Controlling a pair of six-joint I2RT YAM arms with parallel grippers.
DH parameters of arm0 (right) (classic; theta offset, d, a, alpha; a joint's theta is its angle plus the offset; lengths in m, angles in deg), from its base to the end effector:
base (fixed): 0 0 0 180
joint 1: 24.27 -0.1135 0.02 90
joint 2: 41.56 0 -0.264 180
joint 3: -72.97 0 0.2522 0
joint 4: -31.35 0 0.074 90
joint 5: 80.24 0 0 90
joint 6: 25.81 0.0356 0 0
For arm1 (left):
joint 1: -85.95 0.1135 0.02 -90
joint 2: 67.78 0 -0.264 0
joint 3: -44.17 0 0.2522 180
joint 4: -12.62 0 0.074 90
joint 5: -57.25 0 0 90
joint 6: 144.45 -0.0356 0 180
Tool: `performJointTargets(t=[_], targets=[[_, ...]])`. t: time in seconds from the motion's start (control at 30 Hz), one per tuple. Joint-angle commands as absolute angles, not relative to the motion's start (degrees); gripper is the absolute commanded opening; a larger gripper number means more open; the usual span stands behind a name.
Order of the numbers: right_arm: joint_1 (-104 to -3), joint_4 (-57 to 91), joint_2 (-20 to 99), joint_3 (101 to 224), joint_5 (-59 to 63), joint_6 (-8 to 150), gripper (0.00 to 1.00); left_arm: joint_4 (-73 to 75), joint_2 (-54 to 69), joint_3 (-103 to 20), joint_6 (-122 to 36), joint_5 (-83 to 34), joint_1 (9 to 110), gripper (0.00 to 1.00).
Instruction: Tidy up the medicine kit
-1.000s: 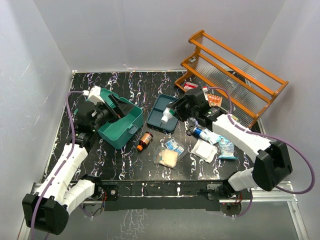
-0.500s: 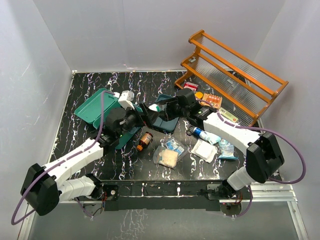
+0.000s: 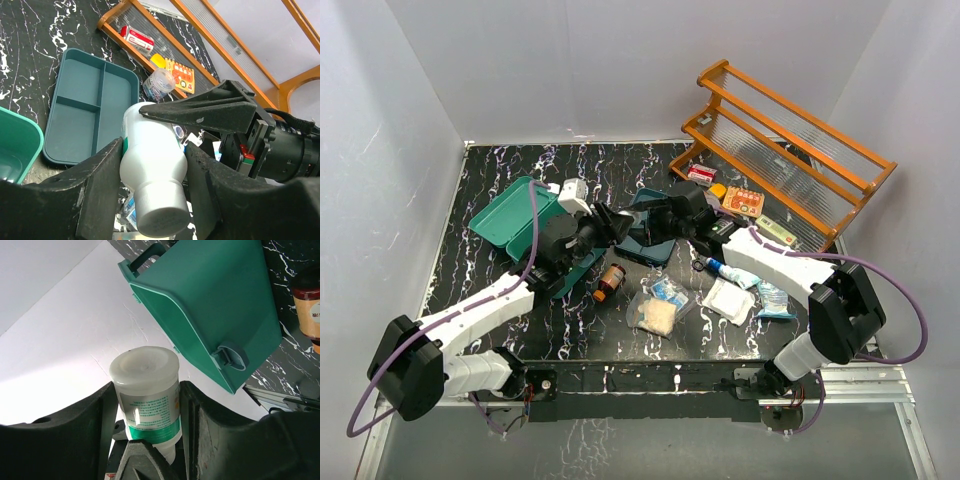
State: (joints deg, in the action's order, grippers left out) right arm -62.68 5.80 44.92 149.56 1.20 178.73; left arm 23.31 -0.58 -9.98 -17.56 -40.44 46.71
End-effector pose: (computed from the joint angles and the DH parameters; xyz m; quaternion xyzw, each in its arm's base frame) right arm 0.2641 0.2161 0.2704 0.5195 0.7189 0.4599 0.0424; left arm 0.2141 -0.1687 0.2954 -0.0317 0.7207 -0.3878 0.5737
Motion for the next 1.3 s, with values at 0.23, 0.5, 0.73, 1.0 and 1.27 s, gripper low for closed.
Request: performJointTargets(t=[0.23, 0.5, 0.73, 1.0, 1.27], targets=[[-61.3, 5.0, 42.0, 151.0, 2.1, 166.8, 0.85, 8.9, -1.8, -18.9, -20.9, -42.2, 47.4, 0.41], [-53.1, 5.9, 32.1, 146.1, 4.2, 146.7, 0.84, -15.4, -0.3, -31.3, -26.3, -34.4, 58.6, 0.41], [-52.7, -5.3, 28.1, 148.3, 12.6, 131.0, 0.82, -33.7, 5.9, -41.7, -31.1, -28.8, 68.3, 0.41], [-52.7, -8.7, 31.8, 151.5, 13.6, 119.1, 0.8, -40.8, 17.6, -44.4, -30.2, -22.1, 70.9, 0.41], [-52.7, -11.9, 36.4, 155.3, 17.2, 108.7, 0.8, -40.1, 30.2, -49.3, -25.4, -15.5, 71.6, 0.41]])
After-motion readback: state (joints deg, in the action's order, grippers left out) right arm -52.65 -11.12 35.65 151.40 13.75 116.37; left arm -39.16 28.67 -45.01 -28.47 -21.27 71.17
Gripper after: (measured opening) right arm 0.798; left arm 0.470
